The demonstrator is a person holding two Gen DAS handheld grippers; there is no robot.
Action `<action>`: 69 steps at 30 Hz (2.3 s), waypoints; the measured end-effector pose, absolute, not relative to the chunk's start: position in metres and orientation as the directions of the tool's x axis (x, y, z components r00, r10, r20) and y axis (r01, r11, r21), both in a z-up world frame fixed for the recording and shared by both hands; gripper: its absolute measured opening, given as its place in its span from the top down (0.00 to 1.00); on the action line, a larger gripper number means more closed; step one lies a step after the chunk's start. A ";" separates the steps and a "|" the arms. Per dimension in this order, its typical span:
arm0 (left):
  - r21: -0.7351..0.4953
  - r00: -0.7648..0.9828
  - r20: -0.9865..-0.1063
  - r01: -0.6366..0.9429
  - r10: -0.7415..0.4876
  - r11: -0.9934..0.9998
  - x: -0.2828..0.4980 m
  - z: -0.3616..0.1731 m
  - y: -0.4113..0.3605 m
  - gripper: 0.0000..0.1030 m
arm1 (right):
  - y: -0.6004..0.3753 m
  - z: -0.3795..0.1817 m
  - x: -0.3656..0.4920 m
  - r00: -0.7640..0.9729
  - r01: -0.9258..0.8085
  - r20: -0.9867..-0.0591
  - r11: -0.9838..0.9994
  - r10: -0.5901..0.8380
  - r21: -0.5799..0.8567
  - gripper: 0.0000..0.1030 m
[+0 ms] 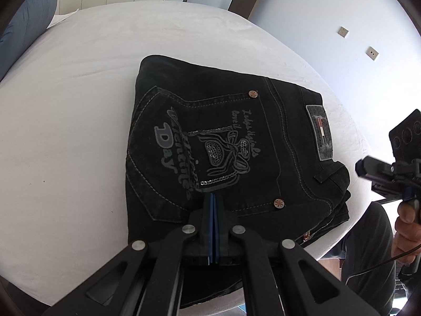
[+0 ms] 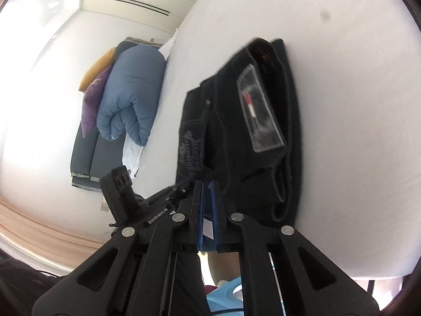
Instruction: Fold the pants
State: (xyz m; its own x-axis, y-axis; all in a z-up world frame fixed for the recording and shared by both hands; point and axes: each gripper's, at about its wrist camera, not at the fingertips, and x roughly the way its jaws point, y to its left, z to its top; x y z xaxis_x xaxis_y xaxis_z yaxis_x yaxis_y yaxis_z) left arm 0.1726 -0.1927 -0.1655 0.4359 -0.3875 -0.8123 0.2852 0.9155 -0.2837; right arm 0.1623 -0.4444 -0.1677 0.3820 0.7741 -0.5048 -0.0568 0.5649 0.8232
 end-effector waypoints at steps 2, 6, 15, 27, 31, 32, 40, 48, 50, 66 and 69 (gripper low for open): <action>-0.286 0.435 -0.813 0.283 -0.388 0.916 0.173 -0.166 -0.193 0.98 | -0.439 -0.162 0.170 0.390 -0.085 -0.486 0.557 0.782 0.826 0.95; -0.286 0.433 -0.814 0.283 -0.388 0.916 0.174 -0.167 -0.194 0.98 | -0.437 -0.197 0.182 0.335 0.001 -0.591 0.627 0.734 0.779 0.95; -0.263 0.519 -0.776 0.251 -0.359 0.932 0.173 -0.119 -0.167 0.20 | -0.488 -0.173 0.141 0.437 0.019 -0.639 0.704 0.632 0.710 0.55; -0.366 0.294 -0.865 0.184 -0.406 0.912 0.255 -0.164 -0.131 0.23 | -0.501 -0.176 0.212 0.407 0.100 -0.684 0.715 0.606 0.692 0.27; -0.378 0.254 -0.874 0.181 -0.415 0.908 0.268 -0.174 -0.136 0.22 | -0.489 -0.190 0.242 0.357 0.136 -0.702 0.709 0.616 0.692 0.44; -0.376 0.247 -0.877 0.180 -0.412 0.909 0.270 -0.174 -0.137 0.23 | -0.485 -0.191 0.247 0.339 0.140 -0.705 0.707 0.623 0.693 0.49; -0.339 0.202 -0.897 0.259 -0.394 0.904 0.275 -0.174 -0.168 0.55 | -0.439 -0.197 0.266 0.260 0.099 -0.761 0.767 0.595 0.634 0.73; -0.287 0.304 -0.880 0.272 -0.365 0.919 0.264 -0.136 -0.183 0.78 | -0.425 -0.145 0.255 0.330 -0.041 -0.788 0.842 0.519 0.538 0.86; -0.283 0.331 -0.867 0.286 -0.372 0.915 0.268 -0.122 -0.185 0.78 | -0.427 -0.127 0.258 0.355 -0.069 -0.777 0.843 0.520 0.533 0.86; -0.233 0.346 -0.877 0.299 -0.333 0.926 0.393 -0.159 -0.202 0.64 | -0.499 -0.165 0.405 0.344 0.026 -0.758 0.801 0.554 0.598 0.84; -0.191 0.373 -0.880 0.288 -0.294 0.938 0.389 -0.169 -0.199 0.49 | -0.516 -0.190 0.411 0.349 0.056 -0.708 0.741 0.613 0.669 0.80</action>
State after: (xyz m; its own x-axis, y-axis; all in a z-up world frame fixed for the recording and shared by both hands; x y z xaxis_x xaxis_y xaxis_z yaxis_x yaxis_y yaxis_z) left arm 0.3887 -0.1991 -0.1693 0.3726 -0.2936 -0.8803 0.2882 0.9383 -0.1909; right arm 0.4106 -0.5165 -0.1900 0.3492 0.6135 -0.7083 0.0555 0.7410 0.6692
